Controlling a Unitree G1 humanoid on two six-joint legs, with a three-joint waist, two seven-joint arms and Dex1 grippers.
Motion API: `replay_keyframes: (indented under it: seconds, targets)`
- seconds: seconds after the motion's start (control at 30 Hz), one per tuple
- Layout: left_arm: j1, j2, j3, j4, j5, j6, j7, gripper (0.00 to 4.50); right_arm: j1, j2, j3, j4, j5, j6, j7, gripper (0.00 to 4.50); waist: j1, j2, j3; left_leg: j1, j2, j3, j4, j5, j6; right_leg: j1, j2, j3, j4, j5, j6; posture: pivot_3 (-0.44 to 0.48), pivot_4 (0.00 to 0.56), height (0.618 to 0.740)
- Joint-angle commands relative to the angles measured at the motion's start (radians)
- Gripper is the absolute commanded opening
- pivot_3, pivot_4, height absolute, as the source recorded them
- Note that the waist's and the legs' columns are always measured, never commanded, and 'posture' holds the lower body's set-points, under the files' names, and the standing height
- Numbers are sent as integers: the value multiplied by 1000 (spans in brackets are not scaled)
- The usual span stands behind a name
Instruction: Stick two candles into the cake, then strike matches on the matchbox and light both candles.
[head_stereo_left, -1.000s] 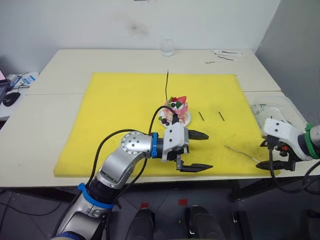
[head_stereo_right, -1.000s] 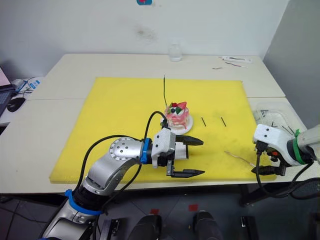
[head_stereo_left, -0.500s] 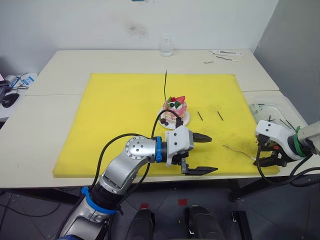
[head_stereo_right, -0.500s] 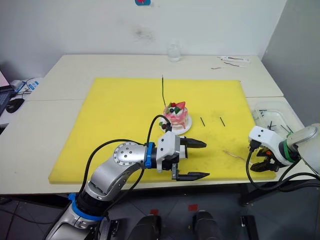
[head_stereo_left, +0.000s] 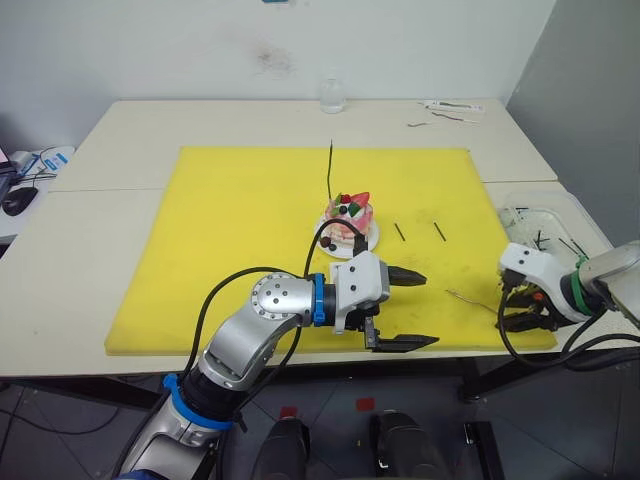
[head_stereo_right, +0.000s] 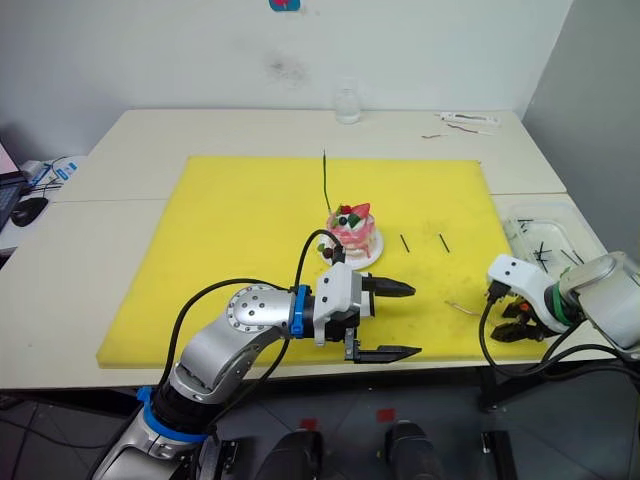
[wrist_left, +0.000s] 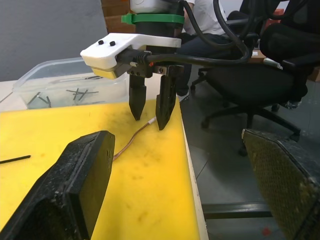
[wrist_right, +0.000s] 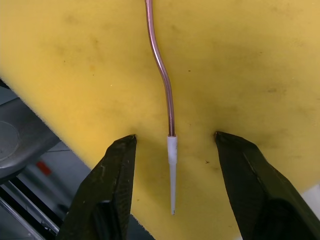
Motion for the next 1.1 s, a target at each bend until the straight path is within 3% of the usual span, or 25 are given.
replay_keyframes:
  seconds: [0.03, 0.17, 0.2, 0.4, 0.53, 0.67, 0.77, 0.93, 1.1]
  targets:
    - [-14, 0, -3, -49, -22, 3, -10, 4500, -19, -1, -3, -2, -2, 17, -1, 1641, 0, 0, 0, 0, 0, 0, 0, 0, 0, 0, 0, 0, 0, 0, 0, 0, 150, 740]
    - [-19, 0, 0, -43, -21, 5, -17, 4500, -27, 8, -11, -3, 9, 37, -4, 217, 0, 0, 0, 0, 0, 0, 0, 0, 0, 0, 0, 0, 0, 0, 0, 0, 150, 740]
    - [-20, -1, 0, -40, -19, 4, -19, 4500, -30, 12, -15, -2, 14, 42, -5, 30, 0, 0, 0, 0, 0, 0, 0, 0, 0, 0, 0, 0, 0, 0, 0, 0, 150, 740]
    - [9, 33, 10, -5, 7, -31, -34, 4500, -105, 36, -137, 6, 144, 121, 51, 30, -3, 0, 0, 0, 0, 0, 0, 0, 0, 0, 0, 0, 0, 0, 0, 0, 150, 740]
    - [56, 74, 105, 3, -22, -21, 6, 4500, -260, 310, -363, 85, 229, 191, -102, 30, -22, 0, 0, 1, 2, 1, 0, 0, 0, 0, 1, 0, 1, 1, -1, 0, 150, 740]
    - [113, 55, 239, -26, -88, 51, 117, 4500, -269, 690, -573, 74, 157, -49, -474, 30, -19, -1, -1, 1, 4, -4, 0, 0, 0, 1, 5, -1, 2, 2, 1, 0, 150, 740]
    - [143, 35, 324, -39, -121, 94, 201, 4500, -187, 845, -544, 42, 110, -308, -561, 30, -4, -1, -1, -1, 3, -4, -1, 0, 0, 0, 4, -2, 1, 2, 1, 0, 150, 740]
    - [167, 42, 372, -35, -124, 92, 246, 4500, -97, 1019, -448, 92, 43, -647, -622, 30, 1, -1, -1, -3, 0, -2, -1, 0, 0, -2, 0, 0, 0, 2, 2, 0, 150, 740]
    - [130, 41, 387, 5, -114, 76, 270, 4500, -92, 1116, -417, 190, 25, -822, -661, 30, 0, -1, -1, 0, 1, -3, -1, 0, 0, 0, 1, -1, 2, 3, 2, 0, 150, 740]
